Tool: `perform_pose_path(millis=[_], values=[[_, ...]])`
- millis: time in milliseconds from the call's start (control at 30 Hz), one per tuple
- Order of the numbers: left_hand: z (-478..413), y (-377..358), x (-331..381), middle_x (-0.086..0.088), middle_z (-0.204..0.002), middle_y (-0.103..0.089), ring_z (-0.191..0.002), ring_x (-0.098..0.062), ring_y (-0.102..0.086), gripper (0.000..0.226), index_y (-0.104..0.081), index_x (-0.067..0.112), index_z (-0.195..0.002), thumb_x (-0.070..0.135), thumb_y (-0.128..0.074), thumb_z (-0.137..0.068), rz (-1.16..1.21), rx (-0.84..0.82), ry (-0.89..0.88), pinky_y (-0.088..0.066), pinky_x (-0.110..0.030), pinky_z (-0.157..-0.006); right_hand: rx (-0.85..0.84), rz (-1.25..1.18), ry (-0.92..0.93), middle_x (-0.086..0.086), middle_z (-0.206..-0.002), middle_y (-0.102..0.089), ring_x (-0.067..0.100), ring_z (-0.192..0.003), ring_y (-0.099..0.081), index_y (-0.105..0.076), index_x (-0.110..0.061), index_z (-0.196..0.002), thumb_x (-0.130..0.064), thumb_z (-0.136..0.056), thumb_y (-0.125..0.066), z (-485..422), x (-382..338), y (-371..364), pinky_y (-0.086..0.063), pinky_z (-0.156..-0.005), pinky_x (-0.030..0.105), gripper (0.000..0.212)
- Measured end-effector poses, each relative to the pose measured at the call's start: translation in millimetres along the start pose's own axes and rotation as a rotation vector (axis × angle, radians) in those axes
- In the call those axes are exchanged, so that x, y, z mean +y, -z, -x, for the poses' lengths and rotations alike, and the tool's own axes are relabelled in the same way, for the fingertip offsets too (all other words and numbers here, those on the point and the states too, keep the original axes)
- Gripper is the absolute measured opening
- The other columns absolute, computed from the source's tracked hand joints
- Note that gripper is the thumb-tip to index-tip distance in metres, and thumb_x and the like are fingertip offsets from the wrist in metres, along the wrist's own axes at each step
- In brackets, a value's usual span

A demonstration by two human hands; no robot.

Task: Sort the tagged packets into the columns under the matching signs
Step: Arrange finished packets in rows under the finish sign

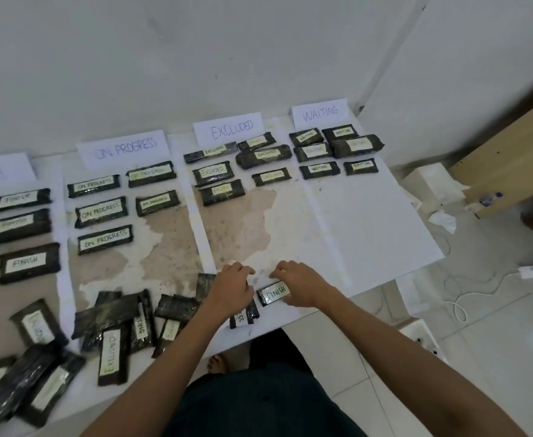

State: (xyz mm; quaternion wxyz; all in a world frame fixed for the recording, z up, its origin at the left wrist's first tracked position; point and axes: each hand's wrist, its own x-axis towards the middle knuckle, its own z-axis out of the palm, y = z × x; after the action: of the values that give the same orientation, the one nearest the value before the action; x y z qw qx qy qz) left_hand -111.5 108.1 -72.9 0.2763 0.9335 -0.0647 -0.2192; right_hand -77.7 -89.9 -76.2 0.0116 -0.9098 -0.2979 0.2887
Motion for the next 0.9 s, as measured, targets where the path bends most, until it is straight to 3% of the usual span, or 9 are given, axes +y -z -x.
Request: perform_pose_path(millis=[200,367,600,900], values=[[19,2,-11,-0.006,-0.124,-0.053,-0.113,-0.028,-0.046,0.036,-0.053,0.016,-0.125,0.022,-0.049,-0.090,0.015,0.043,0.038,-0.040,-0.037,-0.096,0.037,0.099,0.028,0.017,-0.120,-0.050,0.036,-0.107,-0.049,-0.053,-0.006,-0.120,-0.011,-0.081,-0.058,-4,-10,-19,-0.041,-0.078,0.041,0.040],[23,10,-15,-0.006,-0.122,-0.055,-0.113,-0.028,-0.048,0.035,-0.054,0.016,-0.124,0.021,-0.051,-0.089,0.061,0.139,0.090,-0.041,-0.040,-0.098,0.123,0.082,0.071,0.017,-0.111,-0.055,0.036,-0.097,-0.054,-0.058,-0.003,-0.116,-0.013,-0.076,-0.064,-13,-9,-1,-0.042,-0.070,0.040,0.041],[32,36,-31,-0.007,-0.123,-0.055,-0.112,-0.026,-0.047,0.038,-0.055,0.014,-0.124,0.019,-0.055,-0.086,0.117,0.371,0.208,-0.042,-0.037,-0.093,0.221,0.061,0.208,0.013,-0.113,-0.053,0.031,-0.098,-0.051,-0.054,-0.008,-0.125,-0.021,-0.081,-0.064,-41,-39,59,-0.044,-0.077,0.040,0.047],[78,85,-101,-0.008,-0.123,-0.054,-0.115,-0.027,-0.046,0.039,-0.054,0.014,-0.125,0.020,-0.058,-0.086,0.144,0.554,0.330,-0.041,-0.037,-0.095,0.299,0.074,0.368,0.011,-0.115,-0.054,0.028,-0.101,-0.051,-0.053,-0.010,-0.128,-0.031,-0.082,-0.065,-95,-134,97,-0.044,-0.081,0.038,0.052]])
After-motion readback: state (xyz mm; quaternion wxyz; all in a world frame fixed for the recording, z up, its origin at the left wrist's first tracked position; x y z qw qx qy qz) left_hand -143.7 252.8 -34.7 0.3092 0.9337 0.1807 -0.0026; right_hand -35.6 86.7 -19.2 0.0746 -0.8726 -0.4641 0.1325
